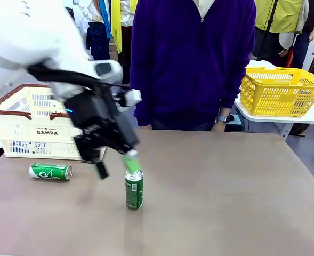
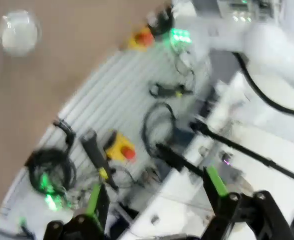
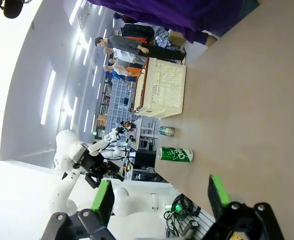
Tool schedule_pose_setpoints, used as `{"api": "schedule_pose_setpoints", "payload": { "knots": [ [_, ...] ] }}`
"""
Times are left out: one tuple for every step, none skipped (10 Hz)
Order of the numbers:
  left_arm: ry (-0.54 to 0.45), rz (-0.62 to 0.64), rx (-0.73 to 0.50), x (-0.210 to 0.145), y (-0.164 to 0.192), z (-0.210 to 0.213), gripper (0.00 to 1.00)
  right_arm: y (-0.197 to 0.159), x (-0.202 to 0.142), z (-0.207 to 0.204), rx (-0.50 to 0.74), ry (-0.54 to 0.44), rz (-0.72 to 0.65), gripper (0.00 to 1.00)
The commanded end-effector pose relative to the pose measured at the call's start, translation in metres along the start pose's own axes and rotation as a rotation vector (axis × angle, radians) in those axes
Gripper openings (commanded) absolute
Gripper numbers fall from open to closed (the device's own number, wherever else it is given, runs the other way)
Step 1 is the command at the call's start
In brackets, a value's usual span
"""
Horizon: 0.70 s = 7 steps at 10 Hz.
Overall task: Place the drinks into the Shopping basket.
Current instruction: Pick up one drink and place it into the Shopping basket.
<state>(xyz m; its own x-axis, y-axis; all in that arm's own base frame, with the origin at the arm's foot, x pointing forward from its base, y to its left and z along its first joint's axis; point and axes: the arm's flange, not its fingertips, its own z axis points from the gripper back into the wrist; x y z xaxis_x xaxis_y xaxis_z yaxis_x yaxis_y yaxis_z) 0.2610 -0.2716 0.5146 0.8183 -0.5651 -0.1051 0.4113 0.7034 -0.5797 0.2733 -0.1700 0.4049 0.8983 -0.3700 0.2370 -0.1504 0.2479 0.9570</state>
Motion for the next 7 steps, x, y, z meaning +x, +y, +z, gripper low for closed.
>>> {"api": "schedule_pose_setpoints", "payload": {
  "knots": [
    [-0.261,0.039,0.124,0.023,0.015,-0.006,1.00,0.005,0.003,0.000,0.021,-0.016,-0.016,1.00],
    [-0.238,0.068,0.080,0.017,0.036,0.013,1.00,0.005,0.003,0.000,0.021,-0.016,-0.016,1.00],
    [-0.115,-0.005,0.061,0.018,-0.005,-0.009,1.00,0.005,0.003,0.000,0.021,-0.016,-0.016,1.00],
    [-0.115,-0.005,0.061,0.018,-0.005,-0.009,1.00,0.005,0.003,0.000,0.021,-0.016,-0.016,1.00],
    [-0.115,-0.005,0.061,0.018,-0.005,-0.009,1.00,0.005,0.003,0.000,0.021,-0.016,-0.016,1.00],
    [-0.176,-0.001,0.073,0.024,0.006,-0.006,1.00,0.005,0.003,0.000,0.021,-0.016,-0.016,1.00],
    [-0.225,0.131,0.205,0.039,-0.004,-0.021,1.00,0.005,0.003,0.000,0.021,-0.016,-0.016,1.00]
  ]
}}
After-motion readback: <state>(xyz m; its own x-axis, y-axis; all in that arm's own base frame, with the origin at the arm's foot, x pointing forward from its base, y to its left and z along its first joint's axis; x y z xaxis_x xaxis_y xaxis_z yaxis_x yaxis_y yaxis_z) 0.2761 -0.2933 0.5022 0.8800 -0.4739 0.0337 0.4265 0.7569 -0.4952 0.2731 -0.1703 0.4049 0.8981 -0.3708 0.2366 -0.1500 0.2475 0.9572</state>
